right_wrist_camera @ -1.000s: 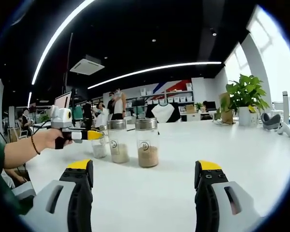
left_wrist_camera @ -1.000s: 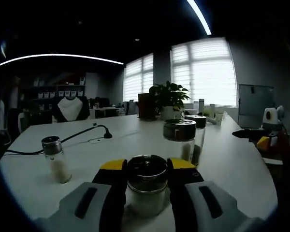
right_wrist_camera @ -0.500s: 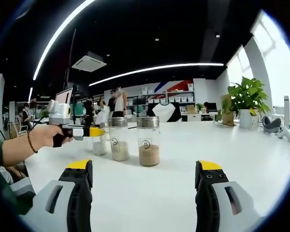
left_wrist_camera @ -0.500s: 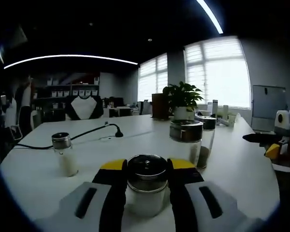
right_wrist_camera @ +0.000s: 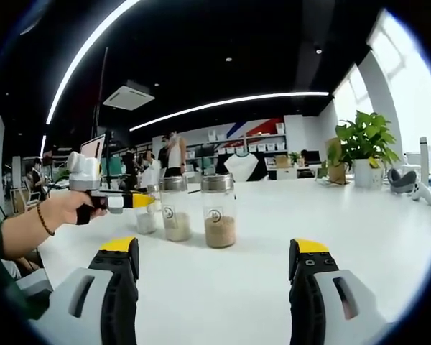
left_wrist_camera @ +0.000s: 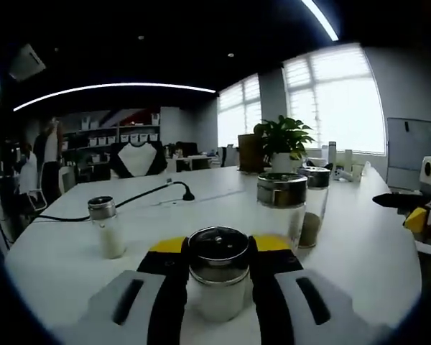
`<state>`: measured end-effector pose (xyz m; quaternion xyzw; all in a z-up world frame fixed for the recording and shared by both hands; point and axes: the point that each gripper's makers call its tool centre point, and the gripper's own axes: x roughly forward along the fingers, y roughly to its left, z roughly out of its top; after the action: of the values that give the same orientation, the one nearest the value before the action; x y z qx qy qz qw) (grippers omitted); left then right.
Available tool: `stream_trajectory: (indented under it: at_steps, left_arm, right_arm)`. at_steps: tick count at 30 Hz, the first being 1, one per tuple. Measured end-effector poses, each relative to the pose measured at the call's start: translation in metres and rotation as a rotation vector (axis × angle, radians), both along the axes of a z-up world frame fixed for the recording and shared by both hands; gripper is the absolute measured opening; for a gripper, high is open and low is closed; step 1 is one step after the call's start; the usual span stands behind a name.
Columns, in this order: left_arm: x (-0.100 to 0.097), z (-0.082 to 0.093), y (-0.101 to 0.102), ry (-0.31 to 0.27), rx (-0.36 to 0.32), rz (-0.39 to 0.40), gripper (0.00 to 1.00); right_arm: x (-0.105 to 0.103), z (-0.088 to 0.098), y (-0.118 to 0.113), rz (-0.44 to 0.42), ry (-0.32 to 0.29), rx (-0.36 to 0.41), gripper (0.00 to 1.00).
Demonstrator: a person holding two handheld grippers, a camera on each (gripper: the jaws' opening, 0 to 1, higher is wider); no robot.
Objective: Rotate the seasoning bottle until the label or dispensing opening points toward the visible target arrow and the bottle remains upright within the marked orientation range
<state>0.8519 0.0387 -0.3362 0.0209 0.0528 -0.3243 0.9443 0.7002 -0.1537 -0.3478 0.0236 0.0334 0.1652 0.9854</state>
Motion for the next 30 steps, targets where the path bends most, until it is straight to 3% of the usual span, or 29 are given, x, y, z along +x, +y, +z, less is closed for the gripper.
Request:
stream_trajectory:
  at_steps: [15, 30]
  left_arm:
    - [-0.011, -0.001, -0.001, 0.003, 0.004, 0.120, 0.34]
    - [-0.005, -0.002, 0.005, 0.007, 0.001, 0.166, 0.34]
  right_arm:
    - [0.001, -0.001, 0.003, 0.011, 0.012, -0.002, 0.88]
    - [0.004, 0.000, 0.007, 0.028, 0.027, -0.028, 0.88]
